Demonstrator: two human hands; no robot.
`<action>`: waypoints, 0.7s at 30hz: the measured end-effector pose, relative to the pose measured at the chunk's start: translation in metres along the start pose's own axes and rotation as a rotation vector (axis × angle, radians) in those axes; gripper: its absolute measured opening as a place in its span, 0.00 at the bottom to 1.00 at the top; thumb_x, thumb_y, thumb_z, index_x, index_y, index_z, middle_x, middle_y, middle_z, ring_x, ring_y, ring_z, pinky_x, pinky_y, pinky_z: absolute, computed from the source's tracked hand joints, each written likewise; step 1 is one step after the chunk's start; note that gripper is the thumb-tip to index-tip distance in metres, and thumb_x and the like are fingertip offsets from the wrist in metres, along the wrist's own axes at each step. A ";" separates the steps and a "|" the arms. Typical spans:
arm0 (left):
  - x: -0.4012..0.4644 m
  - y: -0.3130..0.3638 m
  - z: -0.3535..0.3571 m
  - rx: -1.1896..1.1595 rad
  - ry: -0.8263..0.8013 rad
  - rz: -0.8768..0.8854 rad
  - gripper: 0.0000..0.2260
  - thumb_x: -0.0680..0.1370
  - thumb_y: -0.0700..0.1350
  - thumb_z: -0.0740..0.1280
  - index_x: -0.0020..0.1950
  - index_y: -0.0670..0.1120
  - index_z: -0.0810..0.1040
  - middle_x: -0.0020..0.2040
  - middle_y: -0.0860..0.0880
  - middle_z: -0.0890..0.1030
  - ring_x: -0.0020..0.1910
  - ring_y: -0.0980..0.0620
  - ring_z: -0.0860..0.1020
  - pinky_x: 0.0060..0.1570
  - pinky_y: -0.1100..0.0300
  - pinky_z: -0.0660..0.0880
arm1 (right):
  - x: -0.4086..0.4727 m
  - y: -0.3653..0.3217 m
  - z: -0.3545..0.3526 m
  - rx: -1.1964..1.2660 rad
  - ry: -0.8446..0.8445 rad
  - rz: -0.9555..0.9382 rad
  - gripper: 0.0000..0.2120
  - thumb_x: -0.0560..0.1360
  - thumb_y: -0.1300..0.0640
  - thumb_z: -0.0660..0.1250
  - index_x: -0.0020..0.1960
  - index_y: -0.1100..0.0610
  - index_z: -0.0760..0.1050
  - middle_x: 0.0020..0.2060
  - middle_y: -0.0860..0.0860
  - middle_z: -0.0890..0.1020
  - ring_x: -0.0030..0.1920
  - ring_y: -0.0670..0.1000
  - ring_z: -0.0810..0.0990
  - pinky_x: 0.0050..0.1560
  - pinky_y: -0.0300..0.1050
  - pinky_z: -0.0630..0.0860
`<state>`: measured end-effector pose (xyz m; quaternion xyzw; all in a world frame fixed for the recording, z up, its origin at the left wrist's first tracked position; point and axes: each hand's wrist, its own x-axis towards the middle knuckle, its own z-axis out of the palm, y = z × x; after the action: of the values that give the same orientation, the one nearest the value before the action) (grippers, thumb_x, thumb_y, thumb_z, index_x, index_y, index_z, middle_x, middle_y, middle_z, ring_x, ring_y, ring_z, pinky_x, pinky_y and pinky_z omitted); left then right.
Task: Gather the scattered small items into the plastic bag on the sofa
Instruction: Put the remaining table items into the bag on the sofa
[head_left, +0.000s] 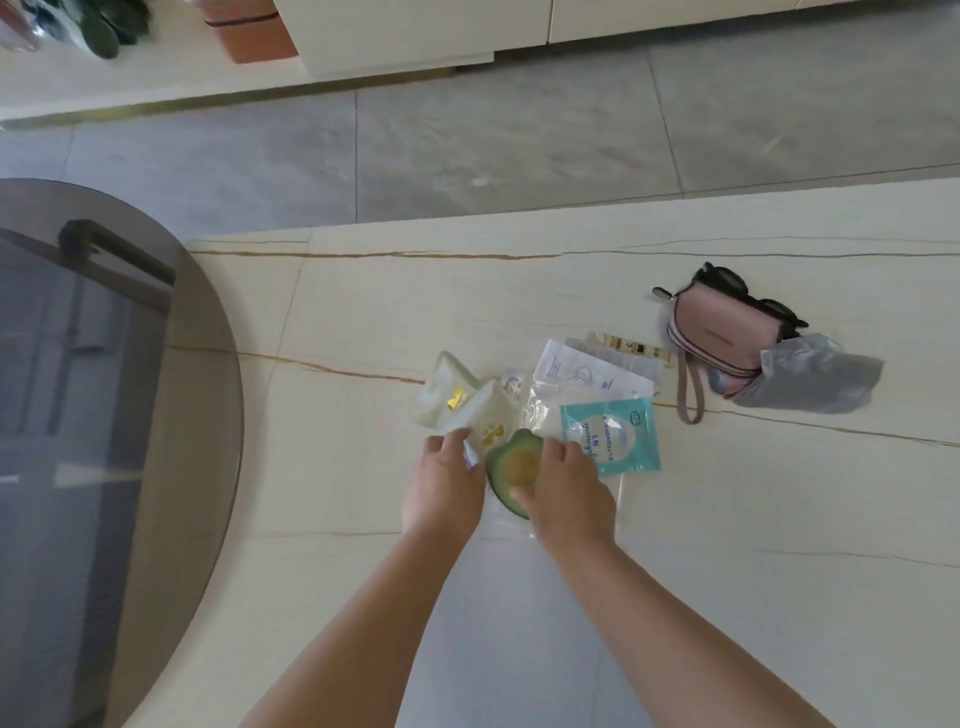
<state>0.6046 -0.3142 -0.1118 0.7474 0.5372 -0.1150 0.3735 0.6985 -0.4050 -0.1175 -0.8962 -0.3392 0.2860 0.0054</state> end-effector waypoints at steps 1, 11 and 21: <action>0.006 0.001 -0.001 0.003 0.025 0.010 0.20 0.79 0.46 0.61 0.71 0.51 0.65 0.66 0.49 0.68 0.61 0.47 0.73 0.47 0.56 0.72 | 0.004 0.000 0.006 -0.006 0.017 0.014 0.28 0.74 0.43 0.65 0.66 0.57 0.62 0.61 0.53 0.70 0.61 0.53 0.72 0.51 0.45 0.74; 0.039 0.022 0.001 0.049 0.084 -0.160 0.24 0.75 0.52 0.69 0.67 0.47 0.66 0.63 0.45 0.71 0.65 0.43 0.66 0.62 0.49 0.68 | 0.011 0.030 0.011 -0.044 0.054 0.041 0.25 0.70 0.42 0.69 0.60 0.53 0.66 0.57 0.50 0.72 0.58 0.51 0.73 0.55 0.44 0.68; 0.043 0.019 0.001 0.064 0.042 -0.155 0.23 0.74 0.55 0.68 0.64 0.45 0.72 0.63 0.43 0.70 0.63 0.43 0.66 0.63 0.50 0.69 | 0.005 0.086 -0.022 0.173 0.082 0.059 0.16 0.73 0.49 0.68 0.56 0.56 0.74 0.58 0.50 0.75 0.61 0.54 0.70 0.55 0.46 0.69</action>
<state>0.6383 -0.2872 -0.1289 0.7174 0.5972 -0.1449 0.3282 0.7649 -0.4643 -0.1191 -0.9129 -0.2863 0.2773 0.0882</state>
